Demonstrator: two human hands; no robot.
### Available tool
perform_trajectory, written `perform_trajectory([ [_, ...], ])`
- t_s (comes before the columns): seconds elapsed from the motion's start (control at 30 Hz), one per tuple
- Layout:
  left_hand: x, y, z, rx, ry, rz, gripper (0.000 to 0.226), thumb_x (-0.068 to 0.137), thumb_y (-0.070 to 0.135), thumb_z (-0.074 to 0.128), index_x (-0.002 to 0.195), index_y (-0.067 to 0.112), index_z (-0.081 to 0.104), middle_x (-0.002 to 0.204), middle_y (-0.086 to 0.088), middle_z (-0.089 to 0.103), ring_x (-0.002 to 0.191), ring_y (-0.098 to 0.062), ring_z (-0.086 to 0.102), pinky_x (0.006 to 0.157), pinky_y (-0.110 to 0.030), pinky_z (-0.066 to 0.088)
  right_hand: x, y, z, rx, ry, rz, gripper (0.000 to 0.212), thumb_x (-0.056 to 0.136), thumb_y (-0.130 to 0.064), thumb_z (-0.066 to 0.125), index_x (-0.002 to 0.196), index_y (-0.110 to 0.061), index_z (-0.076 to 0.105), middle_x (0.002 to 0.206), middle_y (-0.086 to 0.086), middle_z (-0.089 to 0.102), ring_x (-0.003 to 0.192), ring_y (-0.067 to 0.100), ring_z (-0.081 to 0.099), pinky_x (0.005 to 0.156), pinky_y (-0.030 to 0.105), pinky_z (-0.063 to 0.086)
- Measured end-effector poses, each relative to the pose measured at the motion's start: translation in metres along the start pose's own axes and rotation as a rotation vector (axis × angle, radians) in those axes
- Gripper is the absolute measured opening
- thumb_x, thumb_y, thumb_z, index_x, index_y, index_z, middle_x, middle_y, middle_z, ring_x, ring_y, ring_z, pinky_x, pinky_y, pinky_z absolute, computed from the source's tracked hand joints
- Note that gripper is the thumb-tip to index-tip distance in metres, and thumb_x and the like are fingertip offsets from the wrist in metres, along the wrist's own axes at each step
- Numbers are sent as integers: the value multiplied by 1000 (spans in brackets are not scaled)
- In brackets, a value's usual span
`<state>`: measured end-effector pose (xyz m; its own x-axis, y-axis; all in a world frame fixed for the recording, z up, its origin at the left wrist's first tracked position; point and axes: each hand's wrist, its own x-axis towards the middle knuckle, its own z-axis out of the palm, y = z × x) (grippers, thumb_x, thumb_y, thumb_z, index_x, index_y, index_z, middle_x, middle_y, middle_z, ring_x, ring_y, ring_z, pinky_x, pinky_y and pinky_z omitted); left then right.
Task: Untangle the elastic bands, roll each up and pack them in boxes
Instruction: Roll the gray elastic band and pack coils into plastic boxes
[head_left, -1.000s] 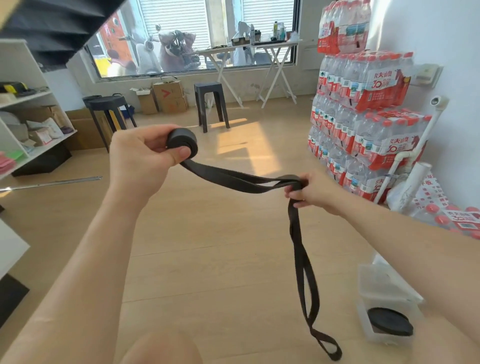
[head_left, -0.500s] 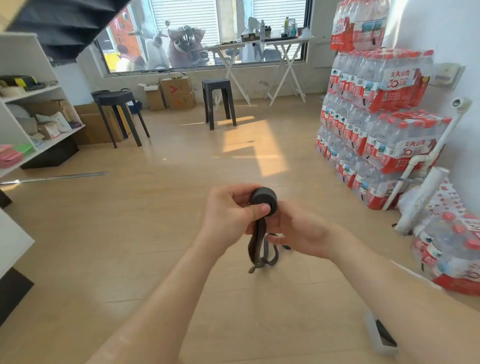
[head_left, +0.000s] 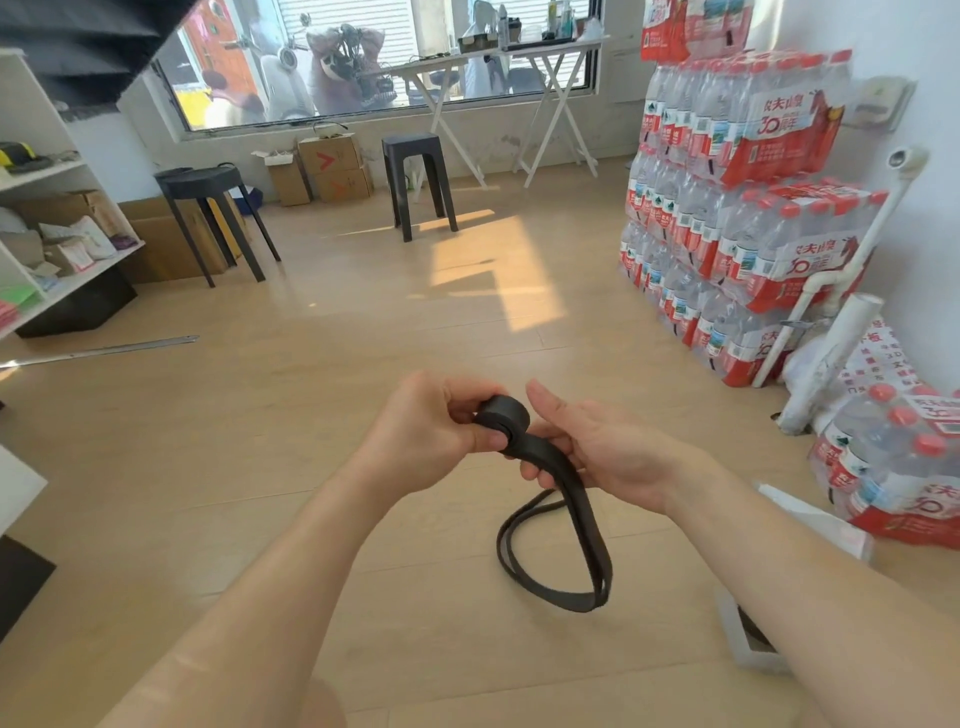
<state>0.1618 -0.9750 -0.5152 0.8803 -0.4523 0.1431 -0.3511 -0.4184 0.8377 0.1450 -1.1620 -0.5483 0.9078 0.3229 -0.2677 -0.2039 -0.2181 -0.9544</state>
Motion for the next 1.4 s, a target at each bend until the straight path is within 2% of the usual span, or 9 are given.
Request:
perform_trajectory([
  [0.23, 0, 1, 6, 133, -5, 68, 31, 73, -6, 73, 88, 20, 73, 75, 5, 72, 75, -7, 67, 77, -22, 55, -5, -1, 1, -8, 26, -60, 62, 67, -67, 64, 89, -9, 72, 79, 8, 73, 72, 18, 66, 86, 41, 50],
  [0.4, -3, 1, 6, -161, 11, -18, 38, 69, 6, 79, 100, 26, 70, 87, 5, 73, 81, -9, 64, 73, -18, 49, -6, -1, 0, 176, -43, -105, 49, 72, -55, 64, 89, -9, 71, 80, 11, 70, 72, 21, 64, 76, 33, 48],
  [0.5, -6, 1, 6, -398, -48, -37, 33, 68, 12, 75, 101, 13, 70, 81, -5, 72, 75, -15, 64, 71, -20, 48, -9, -5, 0, 263, -112, -127, 45, 82, -44, 57, 99, -5, 68, 81, 12, 70, 73, 20, 65, 74, 29, 48],
  [0.67, -7, 9, 1, -428, 25, 26, 30, 67, 5, 73, 97, 4, 70, 76, -7, 73, 69, -18, 68, 70, -25, 53, -9, -7, 5, 325, -130, -153, 45, 84, -50, 54, 102, -10, 67, 82, 8, 67, 74, 19, 61, 76, 30, 46],
  [0.77, -7, 13, -4, -339, 93, 13, 27, 70, -5, 73, 88, 15, 71, 76, -3, 75, 74, -16, 72, 67, -21, 54, -14, -12, 12, 75, -56, -247, 33, 79, -36, 74, 109, -26, 65, 81, 2, 68, 76, 13, 61, 79, 27, 46],
  [0.83, -7, 14, -5, -284, 119, -16, 30, 72, -8, 73, 86, 19, 71, 75, 2, 75, 74, -12, 72, 66, -19, 54, -15, -12, 17, -153, 71, -301, 52, 73, -19, 83, 116, -36, 59, 81, -2, 70, 77, 9, 65, 77, 24, 49],
  [1.0, -7, 12, -10, -188, 158, -78, 31, 70, -4, 76, 82, 23, 72, 72, 4, 74, 71, -9, 70, 67, -19, 55, -14, -7, 22, -394, 321, -481, 60, 76, -17, 76, 118, -48, 46, 87, -5, 69, 82, 13, 68, 84, 36, 54],
  [1.27, -5, 15, -10, -58, 116, -163, 32, 72, 0, 77, 80, 30, 72, 68, 10, 73, 62, 1, 66, 57, -9, 44, -18, -10, 15, -670, 382, -648, 60, 75, -4, 63, 127, -30, 50, 100, -9, 53, 81, -8, 51, 75, 14, 42],
  [1.4, -5, 14, -11, 24, 60, -184, 30, 73, 3, 77, 78, 32, 72, 70, 8, 74, 66, -3, 67, 66, -20, 47, -17, -9, 14, -673, 369, -700, 57, 75, 0, 62, 127, -23, 57, 108, -4, 55, 85, 1, 54, 77, 10, 40],
])
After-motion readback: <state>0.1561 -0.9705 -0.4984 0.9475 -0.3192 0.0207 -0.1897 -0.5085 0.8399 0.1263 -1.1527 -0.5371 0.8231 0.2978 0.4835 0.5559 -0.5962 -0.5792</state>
